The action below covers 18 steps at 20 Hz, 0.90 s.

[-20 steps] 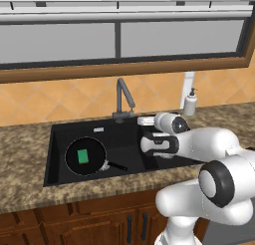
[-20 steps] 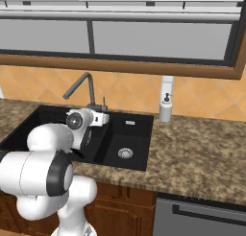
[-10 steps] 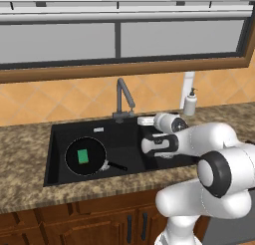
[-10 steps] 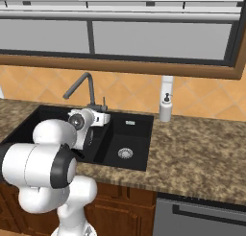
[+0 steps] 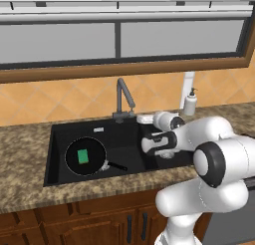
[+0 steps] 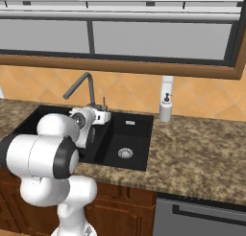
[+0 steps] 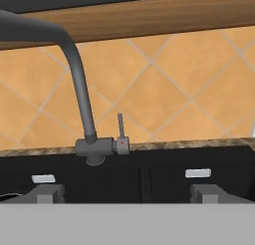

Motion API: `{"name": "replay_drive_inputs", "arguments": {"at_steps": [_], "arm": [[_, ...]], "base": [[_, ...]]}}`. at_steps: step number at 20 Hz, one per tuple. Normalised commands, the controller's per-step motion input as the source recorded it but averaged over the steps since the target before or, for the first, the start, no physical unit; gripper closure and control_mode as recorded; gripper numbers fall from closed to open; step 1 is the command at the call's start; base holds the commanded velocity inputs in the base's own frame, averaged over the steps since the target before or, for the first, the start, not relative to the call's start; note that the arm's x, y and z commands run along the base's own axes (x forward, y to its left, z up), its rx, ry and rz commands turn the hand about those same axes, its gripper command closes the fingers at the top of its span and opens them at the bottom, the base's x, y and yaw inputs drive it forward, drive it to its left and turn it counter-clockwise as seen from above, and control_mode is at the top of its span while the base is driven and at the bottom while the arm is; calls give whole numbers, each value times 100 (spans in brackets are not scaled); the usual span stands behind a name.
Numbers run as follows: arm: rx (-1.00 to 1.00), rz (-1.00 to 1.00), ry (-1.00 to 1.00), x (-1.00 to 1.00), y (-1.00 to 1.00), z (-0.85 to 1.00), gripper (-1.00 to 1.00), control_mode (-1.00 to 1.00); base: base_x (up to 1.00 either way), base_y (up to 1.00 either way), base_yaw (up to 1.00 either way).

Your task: Pick the pan and sponge and place them into the sink. Then turn on the water.

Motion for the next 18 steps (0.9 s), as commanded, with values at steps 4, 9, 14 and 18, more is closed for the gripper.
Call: {"name": "replay_drive_inputs", "arguments": {"at_steps": [4, 9, 14, 18], "arm": [[0, 0, 0, 48, 0, 0, -100, -100], [0, 0, 0, 49, 0, 0, -100, -100], [0, 0, -3, 34, -1, -10, -100, -100], [0, 0, -10, 15, -1, -24, -100, -100]], "base": [[0, 0, 0], [0, 0, 0], [0, 0, 0], [0, 0, 0]]}}
